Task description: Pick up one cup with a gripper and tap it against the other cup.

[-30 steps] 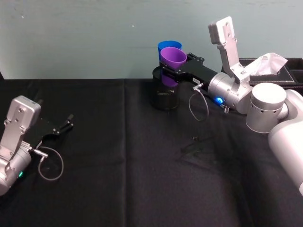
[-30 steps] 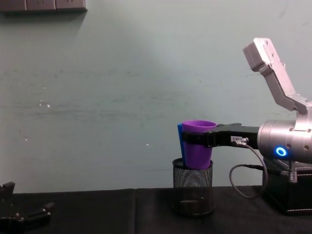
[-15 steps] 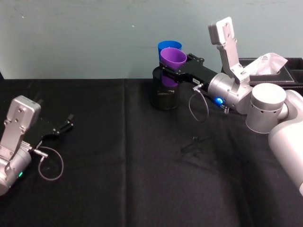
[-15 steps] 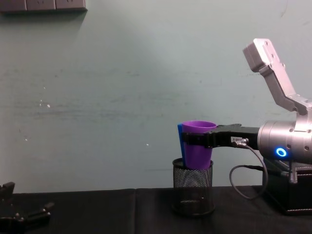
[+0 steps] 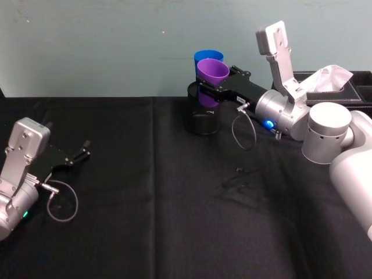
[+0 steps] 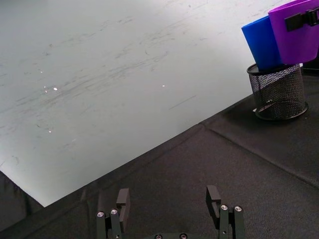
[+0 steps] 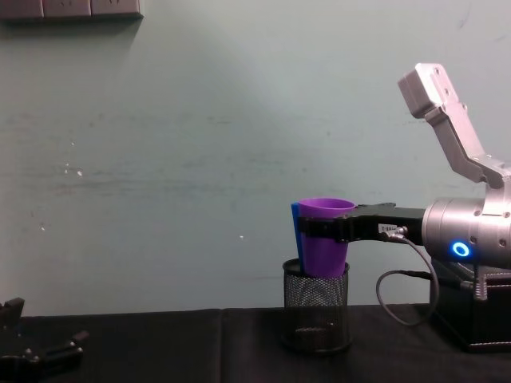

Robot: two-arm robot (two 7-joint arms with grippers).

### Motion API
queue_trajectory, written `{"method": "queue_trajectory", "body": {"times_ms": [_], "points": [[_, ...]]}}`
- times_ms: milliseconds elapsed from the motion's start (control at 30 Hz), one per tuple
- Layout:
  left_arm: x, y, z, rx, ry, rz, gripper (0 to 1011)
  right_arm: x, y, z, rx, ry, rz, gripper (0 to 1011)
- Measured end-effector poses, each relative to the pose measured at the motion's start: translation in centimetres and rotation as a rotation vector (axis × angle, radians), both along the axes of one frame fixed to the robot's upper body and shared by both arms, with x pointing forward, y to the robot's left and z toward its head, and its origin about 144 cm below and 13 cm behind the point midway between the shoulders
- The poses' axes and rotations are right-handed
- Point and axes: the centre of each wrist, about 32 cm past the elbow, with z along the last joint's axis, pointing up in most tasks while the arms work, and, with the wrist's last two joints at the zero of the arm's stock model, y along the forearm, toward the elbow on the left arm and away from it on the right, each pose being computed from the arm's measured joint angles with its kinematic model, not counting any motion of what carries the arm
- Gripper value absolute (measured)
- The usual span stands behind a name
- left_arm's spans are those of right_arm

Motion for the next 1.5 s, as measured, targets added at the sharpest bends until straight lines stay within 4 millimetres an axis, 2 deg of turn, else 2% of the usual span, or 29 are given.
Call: {"method": "queue_trajectory", "body": {"times_ms": [1500], "points": [[0.0,0.0,0.0,0.0,0.0,0.0,1000,0.0,0.0,0.0,0.0,0.0,0.0,724]]}}
